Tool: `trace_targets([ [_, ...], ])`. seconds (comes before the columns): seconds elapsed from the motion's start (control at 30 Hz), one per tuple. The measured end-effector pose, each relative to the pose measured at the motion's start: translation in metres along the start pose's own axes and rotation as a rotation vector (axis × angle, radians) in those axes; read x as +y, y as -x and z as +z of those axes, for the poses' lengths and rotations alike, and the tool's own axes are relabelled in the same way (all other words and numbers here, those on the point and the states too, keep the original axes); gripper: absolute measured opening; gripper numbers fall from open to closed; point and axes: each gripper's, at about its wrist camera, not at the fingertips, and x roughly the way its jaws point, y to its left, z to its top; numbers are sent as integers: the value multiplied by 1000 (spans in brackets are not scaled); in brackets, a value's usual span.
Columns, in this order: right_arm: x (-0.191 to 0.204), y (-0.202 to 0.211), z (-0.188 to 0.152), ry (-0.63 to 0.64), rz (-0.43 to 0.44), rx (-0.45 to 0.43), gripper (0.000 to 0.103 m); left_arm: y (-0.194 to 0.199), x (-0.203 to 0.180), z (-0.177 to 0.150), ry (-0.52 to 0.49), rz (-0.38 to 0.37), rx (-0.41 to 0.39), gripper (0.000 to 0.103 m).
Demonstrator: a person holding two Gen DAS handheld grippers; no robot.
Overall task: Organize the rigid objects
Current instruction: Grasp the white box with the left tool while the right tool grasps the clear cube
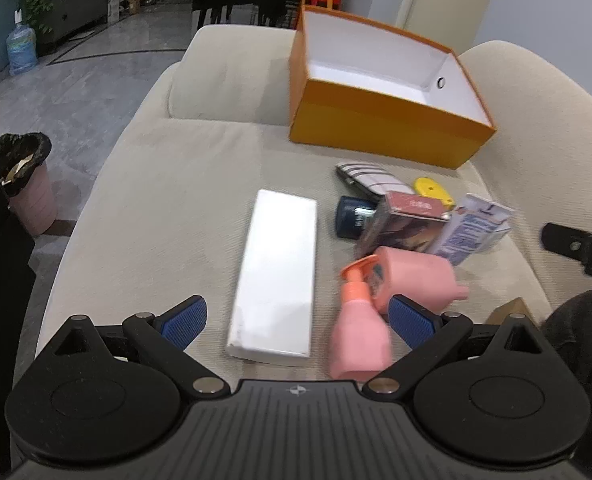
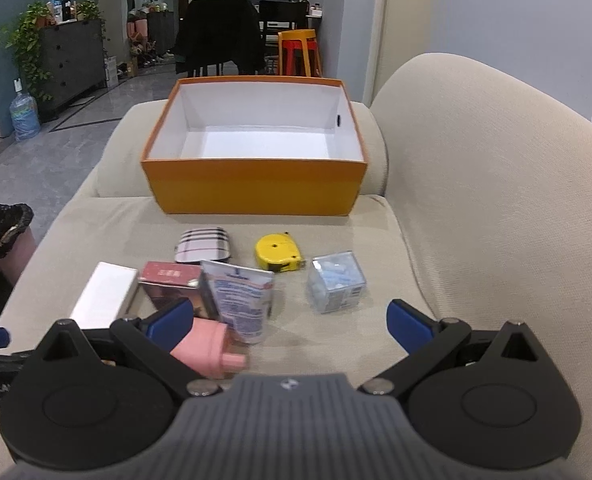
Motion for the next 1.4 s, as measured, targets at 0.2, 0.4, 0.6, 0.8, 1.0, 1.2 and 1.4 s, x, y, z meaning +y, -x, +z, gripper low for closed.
trace_targets([
  [0.2, -20, -17, 3, 1, -41, 15, 101, -15, 10, -2, 5, 17, 24, 103],
  [0.4, -44, -39, 4, 19, -37, 55, 101, -36, 17, 1, 5, 27, 54, 103],
  [0.6, -55, -60, 2, 76, -46, 96, 101, -56, 19, 7, 14, 23, 71, 103],
  [0.8, -55, -85, 10, 89, -19, 122, 101, -71, 17, 12, 4, 21, 87, 103],
  [1.0, -45, -100, 16, 122, 1, 132, 101, -86, 22, 14, 17, 30, 121, 103],
  [1.2, -39, -117, 16, 149, -8, 141, 101, -94, 19, 14, 2, 51, 118, 103],
  [1.4, -34, -141, 20, 171, -22, 142, 101, -98, 15, 14, -33, 67, 126, 103],
])
